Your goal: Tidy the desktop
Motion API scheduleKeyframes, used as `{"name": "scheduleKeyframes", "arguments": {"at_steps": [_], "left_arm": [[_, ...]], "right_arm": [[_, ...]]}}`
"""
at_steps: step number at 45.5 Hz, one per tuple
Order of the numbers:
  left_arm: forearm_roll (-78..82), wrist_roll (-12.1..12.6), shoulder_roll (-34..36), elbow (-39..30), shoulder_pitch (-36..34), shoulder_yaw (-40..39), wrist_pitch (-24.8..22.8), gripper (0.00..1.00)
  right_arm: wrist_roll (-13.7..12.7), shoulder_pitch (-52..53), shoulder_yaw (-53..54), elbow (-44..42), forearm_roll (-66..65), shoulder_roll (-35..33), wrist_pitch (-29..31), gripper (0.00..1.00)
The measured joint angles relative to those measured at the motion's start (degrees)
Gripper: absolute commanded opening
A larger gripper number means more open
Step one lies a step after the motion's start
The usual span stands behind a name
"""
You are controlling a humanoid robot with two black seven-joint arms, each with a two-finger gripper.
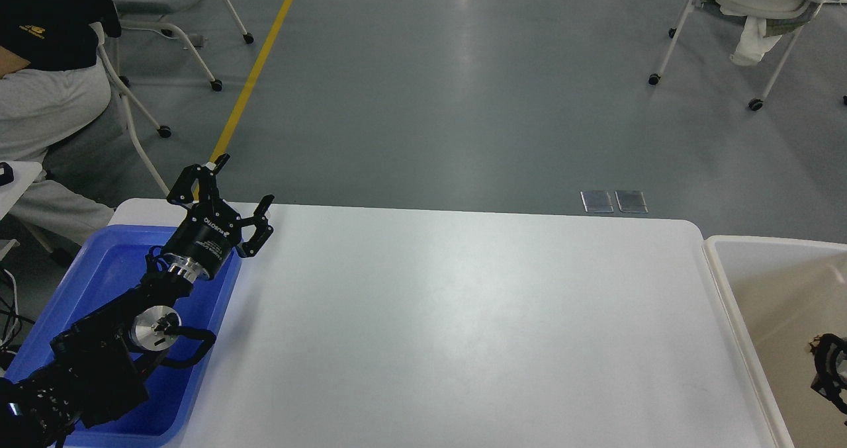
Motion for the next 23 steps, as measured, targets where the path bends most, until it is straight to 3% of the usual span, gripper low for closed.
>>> {"name": "scheduleKeyframes", "arguments": {"at_steps": [4,12,23], "left_arm": [[0.00,0.00,0.00,0.00,0.00,0.00,0.00,1.00],[0.00,0.00,0.00,0.00,0.00,0.00,0.00,1.00],[0.00,0.00,0.00,0.00,0.00,0.00,0.00,1.00]], "right_arm": [[0.53,-0.94,0.26,-0.38,0.02,0.28,0.69,0.65],[1.64,-1.93,0.45,-0.89,0.02,0.58,1.96,0.98],[2.31,-2.38,0.34,-1.08,-0.27,0.73,2.67,1.00]]}}
